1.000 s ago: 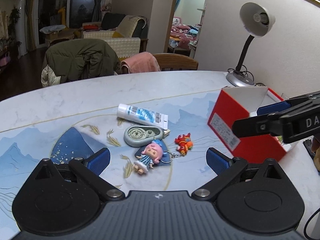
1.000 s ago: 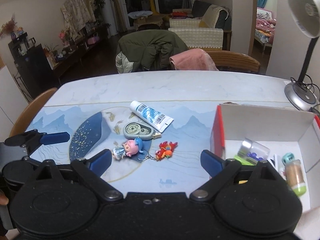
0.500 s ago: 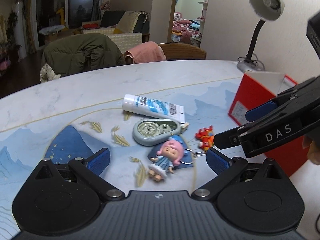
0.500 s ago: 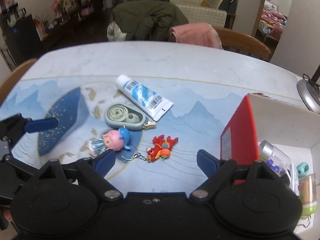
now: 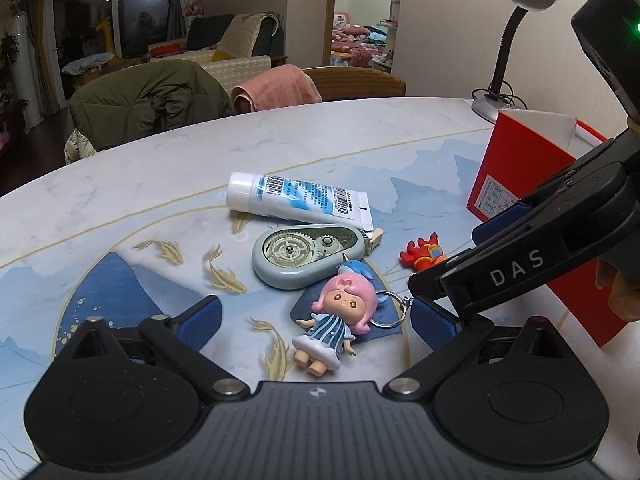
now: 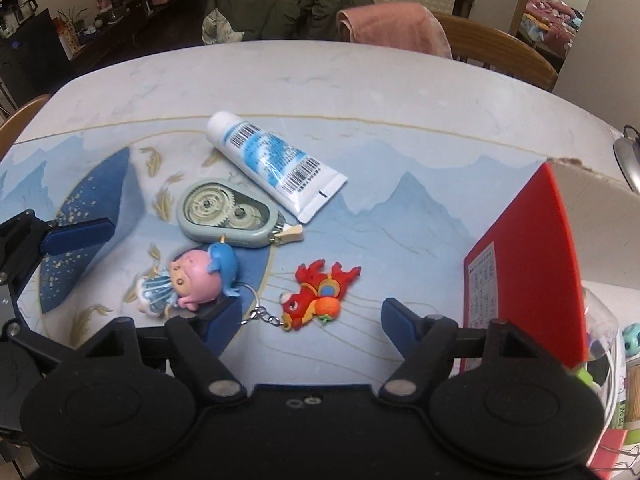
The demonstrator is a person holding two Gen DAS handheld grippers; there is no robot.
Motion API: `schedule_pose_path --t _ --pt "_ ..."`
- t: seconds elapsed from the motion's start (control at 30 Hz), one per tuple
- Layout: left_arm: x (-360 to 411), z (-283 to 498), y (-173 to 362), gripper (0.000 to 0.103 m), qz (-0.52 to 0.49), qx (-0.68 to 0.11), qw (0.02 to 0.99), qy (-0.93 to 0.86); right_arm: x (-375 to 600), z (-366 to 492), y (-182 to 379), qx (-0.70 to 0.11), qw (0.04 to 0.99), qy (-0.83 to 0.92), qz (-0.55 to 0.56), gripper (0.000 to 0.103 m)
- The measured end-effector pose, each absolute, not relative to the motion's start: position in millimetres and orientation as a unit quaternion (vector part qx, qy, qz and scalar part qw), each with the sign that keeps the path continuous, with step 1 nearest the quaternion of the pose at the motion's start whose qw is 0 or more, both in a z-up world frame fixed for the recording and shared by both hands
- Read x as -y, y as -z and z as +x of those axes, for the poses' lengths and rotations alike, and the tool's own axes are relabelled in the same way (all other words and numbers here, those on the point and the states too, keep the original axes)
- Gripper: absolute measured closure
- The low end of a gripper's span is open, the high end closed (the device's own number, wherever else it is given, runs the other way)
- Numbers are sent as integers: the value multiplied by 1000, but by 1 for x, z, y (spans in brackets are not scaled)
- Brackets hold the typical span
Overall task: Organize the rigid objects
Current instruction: 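Withdraw both grippers from the box toward the doll keychain and tape roller, then grasp the pink-haired doll keychain with the left gripper while the right gripper grasps the red fish keychain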
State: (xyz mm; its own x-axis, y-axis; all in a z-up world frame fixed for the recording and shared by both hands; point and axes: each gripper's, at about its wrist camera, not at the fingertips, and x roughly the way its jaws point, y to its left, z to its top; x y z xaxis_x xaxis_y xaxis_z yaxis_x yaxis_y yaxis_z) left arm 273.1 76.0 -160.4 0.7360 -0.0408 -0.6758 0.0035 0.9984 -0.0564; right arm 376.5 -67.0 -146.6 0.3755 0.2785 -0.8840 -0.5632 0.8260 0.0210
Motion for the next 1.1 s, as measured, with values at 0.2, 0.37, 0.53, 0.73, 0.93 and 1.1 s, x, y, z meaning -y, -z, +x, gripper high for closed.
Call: schedule_pose_path --t 0.2,0.37,0.53,0.73,0.93,1.1 --pt "-75 281 167 28 -25 -370 929 21 66 383 154 -503 816 -249 -138 33" --pt "-75 285 169 44 -31 -372 927 24 63 384 160 -507 815 -246 -137 40" --pt "-73 286 171 58 -33 -376 925 35 60 383 161 -501 818 -245 -144 45" --pt "-72 286 172 63 -36 -379 924 38 55 378 159 -488 821 -251 -156 61" --pt "-72 281 170 65 -44 -387 920 36 55 373 158 -486 822 -254 -153 64" --pt "-72 273 166 65 -54 -388 919 37 64 364 153 -484 825 -256 -140 65"
